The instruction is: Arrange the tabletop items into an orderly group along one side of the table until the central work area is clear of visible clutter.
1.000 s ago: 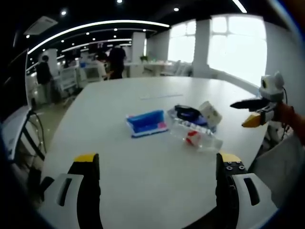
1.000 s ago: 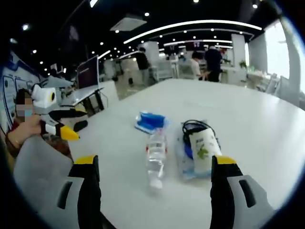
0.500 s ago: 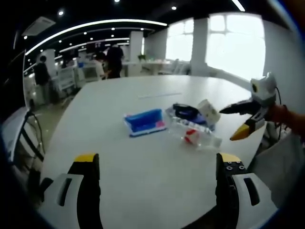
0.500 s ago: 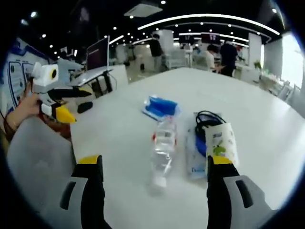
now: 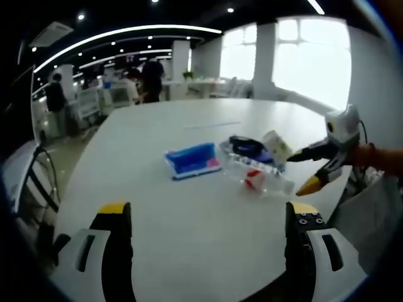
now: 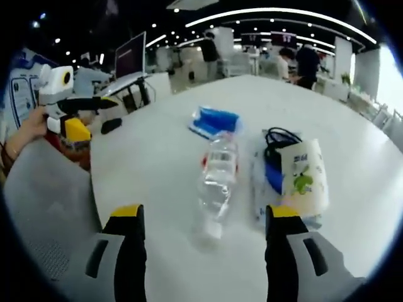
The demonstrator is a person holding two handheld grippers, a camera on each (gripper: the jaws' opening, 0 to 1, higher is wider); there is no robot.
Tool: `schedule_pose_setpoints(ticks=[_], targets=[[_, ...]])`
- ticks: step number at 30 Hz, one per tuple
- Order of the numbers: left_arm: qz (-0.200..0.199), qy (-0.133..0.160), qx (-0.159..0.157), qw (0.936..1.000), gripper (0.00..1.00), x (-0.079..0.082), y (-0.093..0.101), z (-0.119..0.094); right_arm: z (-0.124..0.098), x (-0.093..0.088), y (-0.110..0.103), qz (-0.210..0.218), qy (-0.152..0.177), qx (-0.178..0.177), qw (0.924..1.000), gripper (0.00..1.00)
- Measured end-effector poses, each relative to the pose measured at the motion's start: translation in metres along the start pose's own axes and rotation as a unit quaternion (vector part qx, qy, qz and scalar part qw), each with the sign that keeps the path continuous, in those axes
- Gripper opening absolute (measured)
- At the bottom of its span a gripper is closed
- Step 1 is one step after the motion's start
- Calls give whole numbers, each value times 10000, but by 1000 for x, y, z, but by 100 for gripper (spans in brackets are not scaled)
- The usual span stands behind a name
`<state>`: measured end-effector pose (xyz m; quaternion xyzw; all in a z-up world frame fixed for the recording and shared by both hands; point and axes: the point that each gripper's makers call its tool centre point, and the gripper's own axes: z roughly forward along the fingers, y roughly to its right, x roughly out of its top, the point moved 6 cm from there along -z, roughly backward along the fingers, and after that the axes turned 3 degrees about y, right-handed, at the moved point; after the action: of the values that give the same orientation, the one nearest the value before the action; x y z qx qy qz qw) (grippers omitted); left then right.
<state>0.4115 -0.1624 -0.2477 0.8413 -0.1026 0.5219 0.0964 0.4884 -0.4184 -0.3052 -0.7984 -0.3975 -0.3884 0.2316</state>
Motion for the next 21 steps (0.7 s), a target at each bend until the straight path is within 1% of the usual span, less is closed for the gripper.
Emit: schedule_pose_setpoints(ticks=[1, 3, 5, 7, 9, 12, 19, 21], targets=[[0, 9, 1, 10000, 99, 0, 0, 0, 1, -1, 1, 64, -29, -47, 10000, 73], [-15, 16, 11, 10000, 99, 0, -1, 0, 2, -4, 3, 51, -92, -75, 9999, 70], [-30, 28, 27, 10000, 99, 1, -1, 0, 2, -5, 3, 31, -121, -82, 9999, 69], [-31, 46, 17, 10000, 99, 1, 0, -1, 3, -8, 3, -19, -203, -101, 9997, 65], [-33, 50, 0, 10000, 99, 1, 0, 0, 4, -11, 2, -176, -302, -112, 9993, 62], [-19, 46, -3, 10000, 99, 1, 0, 0, 6, -13, 2, -141, -348, -90, 9993, 61], [-9, 40, -22, 10000, 99, 1, 0, 0, 9, -19, 2, -84, -489, -98, 9987, 55], [-72, 154, -29, 9999, 99, 4, 0, -1, 9, -20, 3, -15, -489, -125, 9987, 53]])
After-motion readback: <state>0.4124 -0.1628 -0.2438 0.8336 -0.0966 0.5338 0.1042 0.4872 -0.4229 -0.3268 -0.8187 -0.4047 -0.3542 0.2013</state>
